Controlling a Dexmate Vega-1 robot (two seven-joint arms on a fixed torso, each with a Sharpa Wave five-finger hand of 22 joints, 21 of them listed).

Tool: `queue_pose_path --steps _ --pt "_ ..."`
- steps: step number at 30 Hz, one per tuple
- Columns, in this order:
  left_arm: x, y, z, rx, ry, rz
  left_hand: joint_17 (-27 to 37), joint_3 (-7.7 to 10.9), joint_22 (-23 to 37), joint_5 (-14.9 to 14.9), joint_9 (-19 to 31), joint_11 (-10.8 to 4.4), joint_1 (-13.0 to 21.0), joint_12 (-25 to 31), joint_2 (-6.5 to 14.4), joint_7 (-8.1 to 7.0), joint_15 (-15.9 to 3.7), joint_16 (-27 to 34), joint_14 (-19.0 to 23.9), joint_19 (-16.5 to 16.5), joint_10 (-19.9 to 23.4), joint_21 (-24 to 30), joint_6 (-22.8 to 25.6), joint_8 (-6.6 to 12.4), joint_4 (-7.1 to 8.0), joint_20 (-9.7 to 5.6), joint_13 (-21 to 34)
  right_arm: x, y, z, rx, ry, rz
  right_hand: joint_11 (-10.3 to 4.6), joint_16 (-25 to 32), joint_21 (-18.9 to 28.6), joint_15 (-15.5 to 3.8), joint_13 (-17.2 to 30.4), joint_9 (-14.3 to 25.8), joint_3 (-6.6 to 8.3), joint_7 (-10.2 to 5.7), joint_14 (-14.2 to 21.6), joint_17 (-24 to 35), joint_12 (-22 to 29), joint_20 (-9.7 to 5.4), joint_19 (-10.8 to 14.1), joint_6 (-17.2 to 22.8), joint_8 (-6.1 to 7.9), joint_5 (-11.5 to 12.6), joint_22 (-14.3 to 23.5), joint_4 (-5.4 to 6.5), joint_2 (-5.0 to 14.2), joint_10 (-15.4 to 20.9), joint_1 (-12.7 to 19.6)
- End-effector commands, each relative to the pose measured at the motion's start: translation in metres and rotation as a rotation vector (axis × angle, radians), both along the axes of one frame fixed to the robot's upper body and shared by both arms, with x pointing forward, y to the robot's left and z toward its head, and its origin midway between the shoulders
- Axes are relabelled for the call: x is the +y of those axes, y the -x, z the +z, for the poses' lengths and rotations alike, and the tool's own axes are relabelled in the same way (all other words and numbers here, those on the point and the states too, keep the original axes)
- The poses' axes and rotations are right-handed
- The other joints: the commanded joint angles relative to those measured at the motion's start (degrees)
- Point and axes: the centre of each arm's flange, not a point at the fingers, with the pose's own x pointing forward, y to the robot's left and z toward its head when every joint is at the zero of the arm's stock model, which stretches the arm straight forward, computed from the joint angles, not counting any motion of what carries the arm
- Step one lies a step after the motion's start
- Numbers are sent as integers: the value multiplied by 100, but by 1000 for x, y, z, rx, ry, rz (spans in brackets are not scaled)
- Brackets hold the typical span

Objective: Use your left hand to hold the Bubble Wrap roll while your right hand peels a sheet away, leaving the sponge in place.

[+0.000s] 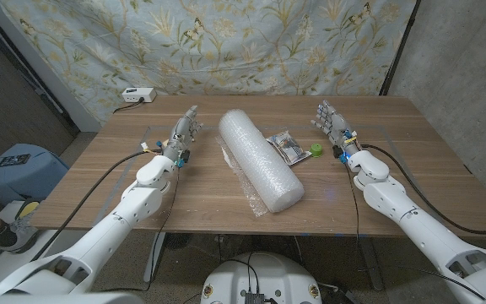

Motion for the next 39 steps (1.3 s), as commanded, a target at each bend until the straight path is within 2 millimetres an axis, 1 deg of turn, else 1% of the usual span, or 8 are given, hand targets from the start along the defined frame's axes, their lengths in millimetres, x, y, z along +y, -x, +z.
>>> queue_pose_path --steps 1,8,18,23,26,30,36,39 --pt "3 0 -3 15 24 -2 11 38 10 25 24 -14 61 39 -2 -33 72 33 4 -6 -30 33 9 43 -2 46 8 -4 2 2 -2 -3 0 45 30 38 14 13 26 38 35 58 20 40 2 56 33 24 21 23 -9 -20 4 52" --pt "0 -2 2 13 9 -21 12 41 11 26 24 -12 60 40 1 -32 74 32 5 -9 -28 30 11 43 -13 64 8 -6 2 2 0 -3 -3 34 30 39 18 8 25 41 42 49 15 45 -2 54 49 33 20 23 -9 -18 13 42" --pt "0 4 18 10 -55 -29 11 65 9 44 24 3 95 27 18 -7 96 29 2 -18 -62 19 -31 27 -65 89 6 -4 2 2 -2 -4 -4 18 29 40 21 1 22 47 40 40 1 48 -12 47 60 39 20 22 -24 -24 14 42" --pt "0 9 26 3 -92 -38 12 80 5 63 24 14 141 9 -12 7 117 19 -28 -41 -115 4 -90 12 -139 92 6 -3 3 3 -6 -6 -4 24 29 40 20 -2 21 50 38 34 -4 46 -13 42 54 38 19 22 -30 -26 7 41" --pt "0 13 29 6 -114 -48 13 78 2 74 24 55 173 -12 -63 6 158 3 -80 -98 -180 -23 -137 5 -209 133 6 -2 4 3 -9 -5 -6 27 29 41 23 -4 21 52 35 34 -8 44 -8 42 47 36 19 22 -35 -27 1 43" --pt "1 17 32 5 -150 -57 19 53 2 78 24 81 185 -27 -138 41 195 -9 -165 -150 -251 -41 -258 -20 -288 156 8 -2 6 2 -10 -7 -8 24 26 41 50 -6 20 54 35 19 -13 44 -4 38 44 36 18 22 -42 -30 -4 44" --pt "4 25 39 6 -223 -70 22 37 3 90 23 90 199 -50 -176 75 207 -20 -259 -220 -348 -60 -375 -34 -350 177 9 -2 9 -1 -15 -14 -17 36 27 40 57 -9 20 54 40 9 -16 41 9 30 37 35 17 22 -46 -28 -14 38" --pt "5 28 43 6 -258 -79 24 46 3 116 24 133 231 -63 -172 140 215 -19 -325 -291 -426 -73 -496 -43 -406 190 10 -3 10 -1 -18 -19 -21 47 28 39 59 -11 19 54 42 4 -19 41 12 26 36 35 16 22 -50 -30 -18 37"
